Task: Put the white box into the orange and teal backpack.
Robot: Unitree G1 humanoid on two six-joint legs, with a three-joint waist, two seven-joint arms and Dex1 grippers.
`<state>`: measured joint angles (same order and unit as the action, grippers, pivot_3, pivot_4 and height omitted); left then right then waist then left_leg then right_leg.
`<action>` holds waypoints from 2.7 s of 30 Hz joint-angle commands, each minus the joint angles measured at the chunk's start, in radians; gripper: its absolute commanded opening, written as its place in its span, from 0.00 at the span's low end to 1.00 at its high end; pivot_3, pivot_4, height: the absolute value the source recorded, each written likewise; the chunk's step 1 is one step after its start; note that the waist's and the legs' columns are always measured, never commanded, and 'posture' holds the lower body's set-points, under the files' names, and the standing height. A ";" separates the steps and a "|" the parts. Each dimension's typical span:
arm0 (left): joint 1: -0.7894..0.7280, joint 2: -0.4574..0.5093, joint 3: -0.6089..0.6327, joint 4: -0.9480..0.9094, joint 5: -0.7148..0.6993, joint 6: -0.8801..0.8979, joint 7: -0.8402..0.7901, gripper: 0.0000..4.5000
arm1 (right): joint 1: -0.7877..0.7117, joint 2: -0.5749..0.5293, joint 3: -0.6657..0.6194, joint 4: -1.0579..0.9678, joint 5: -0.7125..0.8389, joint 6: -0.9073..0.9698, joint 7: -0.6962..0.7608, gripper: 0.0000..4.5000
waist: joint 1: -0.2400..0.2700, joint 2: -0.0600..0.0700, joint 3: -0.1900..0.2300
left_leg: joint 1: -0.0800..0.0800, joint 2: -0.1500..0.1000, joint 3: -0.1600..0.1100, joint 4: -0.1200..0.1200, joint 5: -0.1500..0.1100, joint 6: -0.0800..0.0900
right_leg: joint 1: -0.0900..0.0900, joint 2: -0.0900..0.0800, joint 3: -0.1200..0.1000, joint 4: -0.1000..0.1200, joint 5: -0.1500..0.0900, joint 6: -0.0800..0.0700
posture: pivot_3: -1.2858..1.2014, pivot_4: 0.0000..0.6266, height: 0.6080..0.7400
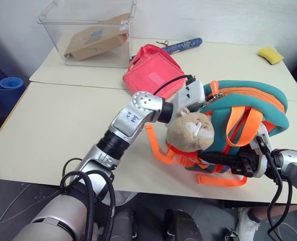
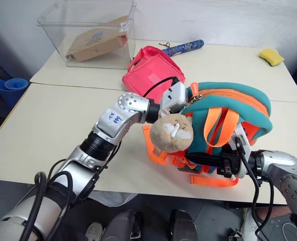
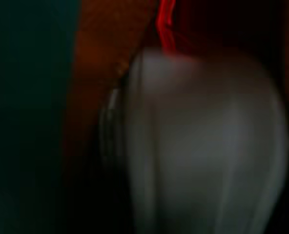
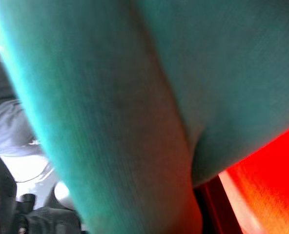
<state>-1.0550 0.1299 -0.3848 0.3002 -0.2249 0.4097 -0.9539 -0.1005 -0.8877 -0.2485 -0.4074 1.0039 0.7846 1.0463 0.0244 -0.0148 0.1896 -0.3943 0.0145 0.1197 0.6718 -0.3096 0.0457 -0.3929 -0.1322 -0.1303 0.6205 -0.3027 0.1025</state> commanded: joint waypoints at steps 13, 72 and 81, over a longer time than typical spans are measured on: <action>0.222 0.437 0.356 -0.246 -0.347 0.096 -0.422 0.91 | -0.024 0.127 -0.007 -0.069 0.010 -0.023 -0.147 0.00 | -0.022 0.001 0.001 | 0.001 0.002 -0.002 0.001 0.001 -0.003 | 0.000 0.000 0.000 0.003 0.000 -0.001 | 0.52 0.24 1.00; 0.503 0.439 0.286 -0.091 0.041 -0.341 -0.083 0.44 | 0.114 0.262 -0.080 0.062 -0.345 -0.446 -0.214 0.29 | -0.016 0.002 0.000 | -0.005 0.000 -0.005 0.010 -0.002 0.002 | 0.000 0.000 -0.002 0.005 0.001 0.002 | 0.52 0.24 1.00; 0.900 0.651 0.568 -0.340 -0.197 -0.228 -0.231 1.00 | 0.304 0.067 -0.250 0.218 -0.486 -0.744 0.090 0.99 | -0.025 0.004 0.001 | -0.003 -0.001 -0.005 0.009 -0.004 0.003 | 0.002 -0.002 0.002 0.004 0.001 0.002 | 0.52 0.24 1.00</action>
<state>-0.1879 0.7740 0.1323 -0.0049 -0.3959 0.2091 -1.1728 0.2049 -0.7954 -0.4324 -0.2145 0.5296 0.1030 1.0855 -0.0003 -0.0106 0.1905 -0.3953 0.0139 0.1154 0.6810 -0.3140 0.0492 -0.3892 -0.1352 -0.1280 0.6233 -0.3015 0.1046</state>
